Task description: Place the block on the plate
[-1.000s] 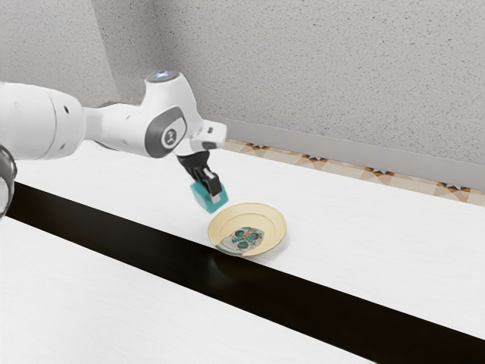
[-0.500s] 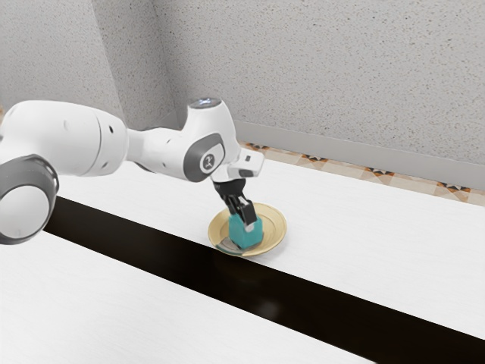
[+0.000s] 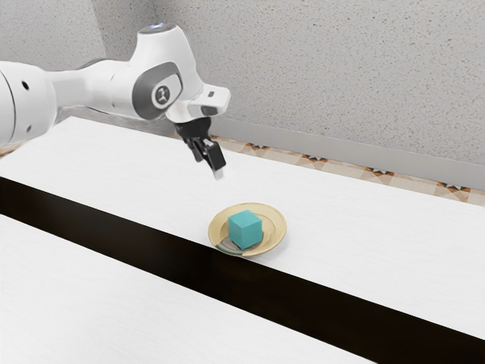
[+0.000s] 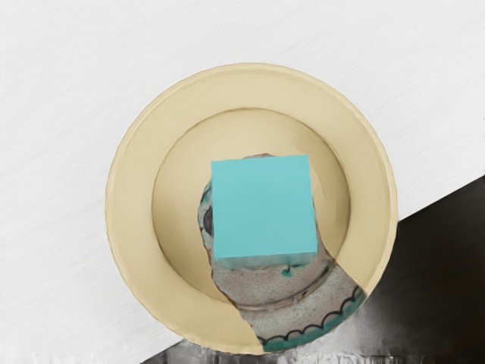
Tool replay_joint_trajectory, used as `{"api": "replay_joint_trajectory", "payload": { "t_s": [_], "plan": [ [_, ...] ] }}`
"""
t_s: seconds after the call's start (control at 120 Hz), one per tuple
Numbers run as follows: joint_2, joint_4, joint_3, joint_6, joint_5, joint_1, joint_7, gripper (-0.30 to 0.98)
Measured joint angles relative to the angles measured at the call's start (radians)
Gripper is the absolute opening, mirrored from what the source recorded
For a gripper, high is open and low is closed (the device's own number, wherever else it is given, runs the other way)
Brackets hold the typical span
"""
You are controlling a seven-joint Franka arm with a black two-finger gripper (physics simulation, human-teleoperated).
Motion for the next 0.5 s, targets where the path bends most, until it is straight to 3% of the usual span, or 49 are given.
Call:
{"api": "replay_joint_trajectory", "payload": {
  "t_s": [0.208, 0.5],
  "plan": [
    [-0.097, -0.008, 0.016, -0.143, 0.025, 0.026, -0.045, 0.68],
    [-0.116, 0.150, -0.013, -0.361, 0.035, 0.131, -0.099, 0.69]
  ]
}}
